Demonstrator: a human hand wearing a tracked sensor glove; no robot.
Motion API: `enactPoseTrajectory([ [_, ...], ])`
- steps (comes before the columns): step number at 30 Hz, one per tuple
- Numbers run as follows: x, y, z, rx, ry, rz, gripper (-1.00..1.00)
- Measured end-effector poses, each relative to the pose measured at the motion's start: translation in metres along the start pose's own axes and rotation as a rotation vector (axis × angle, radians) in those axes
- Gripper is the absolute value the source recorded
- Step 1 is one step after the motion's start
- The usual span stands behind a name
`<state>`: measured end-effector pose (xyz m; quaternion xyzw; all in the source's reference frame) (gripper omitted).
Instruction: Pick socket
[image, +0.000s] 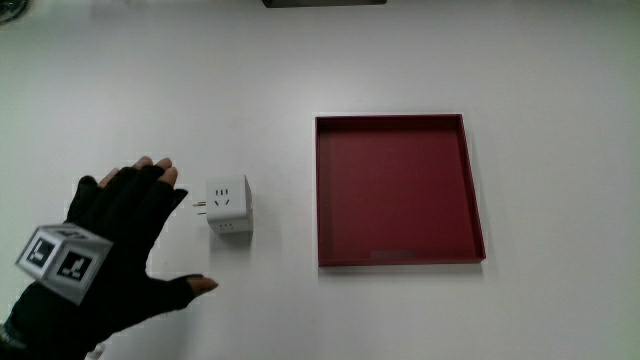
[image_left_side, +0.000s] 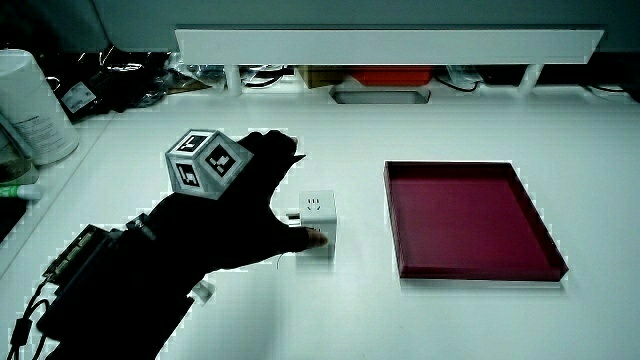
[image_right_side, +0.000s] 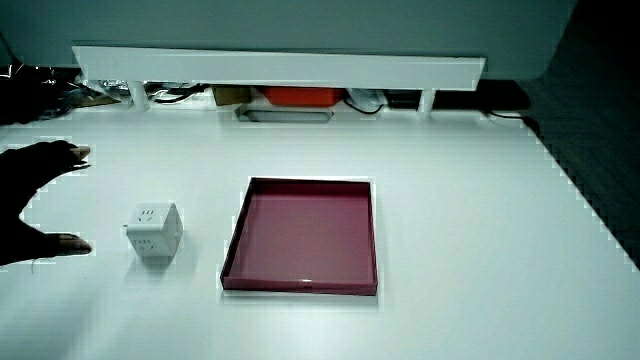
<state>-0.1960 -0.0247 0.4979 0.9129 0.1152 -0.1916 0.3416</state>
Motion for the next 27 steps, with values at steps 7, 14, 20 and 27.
enactPoseTrajectory([
  [7, 0.002, -0.002, 0.000, 0.028, -0.013, -0.022, 1.00],
  [14, 0.013, -0.006, 0.009, 0.042, -0.039, -0.034, 1.00],
  [20, 0.041, -0.005, 0.020, 0.086, -0.063, -0.137, 1.00],
  [27, 0.086, 0.011, 0.027, 0.099, -0.106, -0.229, 1.00],
])
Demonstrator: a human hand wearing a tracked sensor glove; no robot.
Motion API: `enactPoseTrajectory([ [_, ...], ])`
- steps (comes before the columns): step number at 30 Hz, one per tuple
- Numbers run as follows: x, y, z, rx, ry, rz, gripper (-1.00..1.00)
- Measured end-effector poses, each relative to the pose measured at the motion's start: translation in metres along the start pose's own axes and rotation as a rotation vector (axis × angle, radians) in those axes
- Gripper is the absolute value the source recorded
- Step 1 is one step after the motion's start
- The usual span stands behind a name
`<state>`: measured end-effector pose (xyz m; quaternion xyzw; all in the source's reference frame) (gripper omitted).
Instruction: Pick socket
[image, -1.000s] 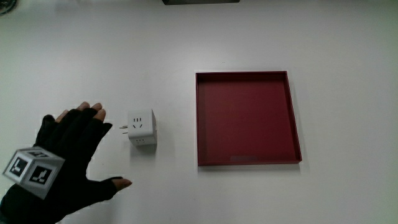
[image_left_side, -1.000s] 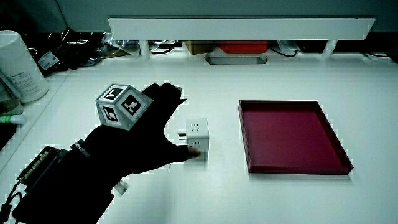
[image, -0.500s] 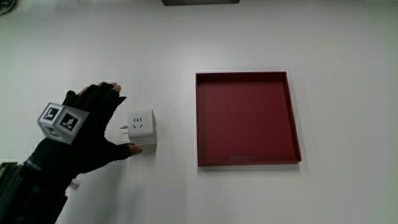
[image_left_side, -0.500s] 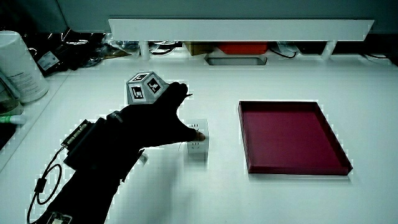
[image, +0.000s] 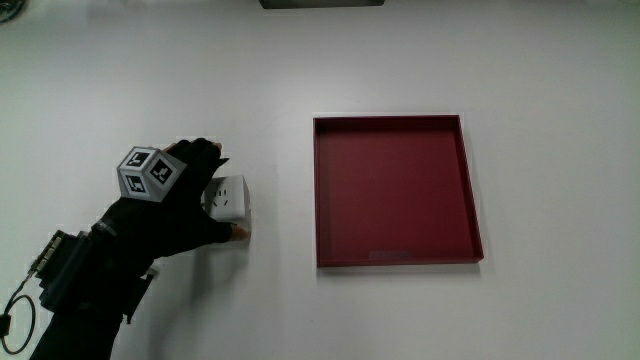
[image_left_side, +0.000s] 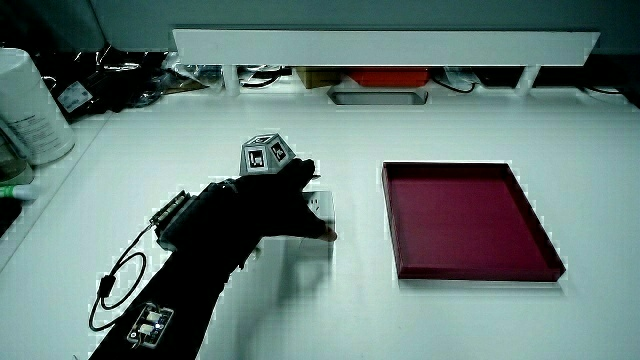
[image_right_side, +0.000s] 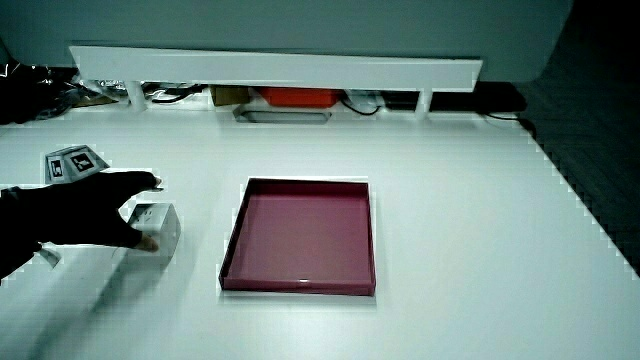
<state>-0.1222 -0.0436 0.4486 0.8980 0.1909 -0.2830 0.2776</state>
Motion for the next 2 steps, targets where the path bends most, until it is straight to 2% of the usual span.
enactPoseTrajectory([
  [1, 0.0086, 0.0030, 0.0021, -0.006, 0.026, 0.001, 1.00],
  [2, 0.0165, 0.0063, 0.0043, 0.026, 0.065, -0.066, 1.00],
])
